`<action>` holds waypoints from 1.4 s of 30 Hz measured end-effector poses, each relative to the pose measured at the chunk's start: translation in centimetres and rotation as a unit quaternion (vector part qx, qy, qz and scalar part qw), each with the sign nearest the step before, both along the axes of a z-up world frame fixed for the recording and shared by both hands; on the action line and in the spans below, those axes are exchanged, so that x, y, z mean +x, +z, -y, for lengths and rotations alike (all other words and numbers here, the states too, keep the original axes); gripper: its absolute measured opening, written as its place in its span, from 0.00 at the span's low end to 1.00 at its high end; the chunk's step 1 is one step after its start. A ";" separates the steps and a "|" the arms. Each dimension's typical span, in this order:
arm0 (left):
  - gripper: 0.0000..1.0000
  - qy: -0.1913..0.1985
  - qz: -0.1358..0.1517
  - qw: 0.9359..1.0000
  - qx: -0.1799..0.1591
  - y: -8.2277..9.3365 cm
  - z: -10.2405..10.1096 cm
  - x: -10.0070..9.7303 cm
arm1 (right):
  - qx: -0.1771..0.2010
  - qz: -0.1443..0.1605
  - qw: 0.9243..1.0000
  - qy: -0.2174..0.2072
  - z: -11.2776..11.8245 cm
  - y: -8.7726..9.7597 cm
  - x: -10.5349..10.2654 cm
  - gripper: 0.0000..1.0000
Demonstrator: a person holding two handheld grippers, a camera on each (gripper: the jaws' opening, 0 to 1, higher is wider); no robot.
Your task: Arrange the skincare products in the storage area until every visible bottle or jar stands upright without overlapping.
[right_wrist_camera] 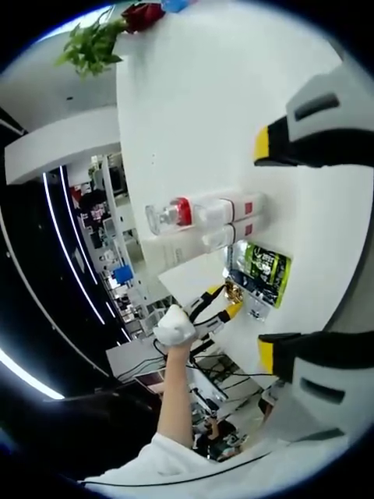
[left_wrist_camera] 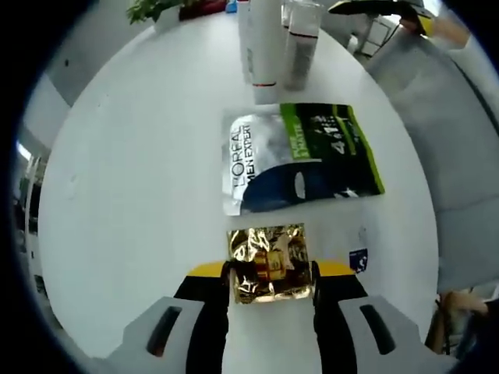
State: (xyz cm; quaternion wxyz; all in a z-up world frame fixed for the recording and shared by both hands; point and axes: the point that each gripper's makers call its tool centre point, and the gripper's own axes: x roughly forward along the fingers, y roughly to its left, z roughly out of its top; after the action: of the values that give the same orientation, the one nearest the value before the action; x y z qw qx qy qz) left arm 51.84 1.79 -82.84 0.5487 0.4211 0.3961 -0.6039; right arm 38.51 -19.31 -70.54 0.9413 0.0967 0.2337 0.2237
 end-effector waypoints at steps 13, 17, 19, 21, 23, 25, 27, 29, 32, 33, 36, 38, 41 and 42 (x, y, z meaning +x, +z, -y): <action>0.47 0.048 0.014 0.998 -0.029 2.6 0.5 0.3 | -0.009 0.003 1.000 0.007 -0.2 0.0 -0.1 0.88; 0.50 0.099 0.004 0.992 -0.083 4.9 1.3 -0.3 | -0.016 0.006 1.000 0.012 -0.4 0.0 -0.1 0.88; 0.54 0.125 0.000 0.987 -0.103 5.7 1.4 -0.6 | -0.020 0.007 1.000 0.016 -0.5 0.0 -0.2 0.88; 0.60 0.157 -0.007 0.979 -0.129 6.6 1.4 -1.1 | -0.022 0.010 1.000 0.019 -0.6 0.0 -0.2 0.88; 0.65 0.184 -0.009 0.970 -0.158 7.4 1.2 -1.8 | -0.025 0.012 0.999 0.021 -0.6 0.1 -0.2 0.88; 0.67 0.205 -0.013 0.962 -0.177 7.9 0.7 -2.9 | -0.026 0.014 0.999 0.022 -0.6 0.1 -0.2 0.89; 0.68 0.220 -0.010 0.958 -0.181 7.9 -0.1 -3.8 | -0.026 0.015 0.999 0.022 -0.6 0.2 -0.3 0.89; 0.71 0.241 -0.005 0.953 -0.185 7.9 -1.0 -4.6 | -0.026 0.017 0.999 0.024 -0.7 0.2 -0.3 0.89; 0.74 0.272 0.001 0.943 -0.194 7.9 -2.0 -5.4 | -0.029 0.018 0.999 0.028 -0.8 0.2 -0.4 0.89; 0.75 0.279 0.002 0.940 -0.197 7.9 -2.3 -5.7 | -0.029 0.017 0.999 0.030 -0.9 0.2 -0.4 0.89; 0.78 0.305 0.009 0.931 -0.200 7.7 -3.4 -6.3 | -0.034 0.017 0.999 0.039 -1.2 0.1 -0.5 0.89; 0.82 0.329 0.014 0.922 -0.203 7.8 -4.1 -6.6 | -0.036 0.016 0.998 0.045 -1.4 0.0 -0.6 0.89; 0.84 0.357 0.019 0.906 -0.225 8.6 -4.6 -7.2 | -0.039 0.017 0.998 0.048 -1.5 0.0 -0.7 0.89; 0.84 0.364 0.020 0.902 -0.231 8.9 -4.7 -7.3 | -0.040 0.018 0.998 0.049 -1.5 0.0 -0.7 0.89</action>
State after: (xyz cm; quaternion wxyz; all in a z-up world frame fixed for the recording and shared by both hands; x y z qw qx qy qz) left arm 44.50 6.45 -73.95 0.8203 0.1209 0.3600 -0.4277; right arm 37.84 -17.81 -70.52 0.9364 0.0438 0.2299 0.2616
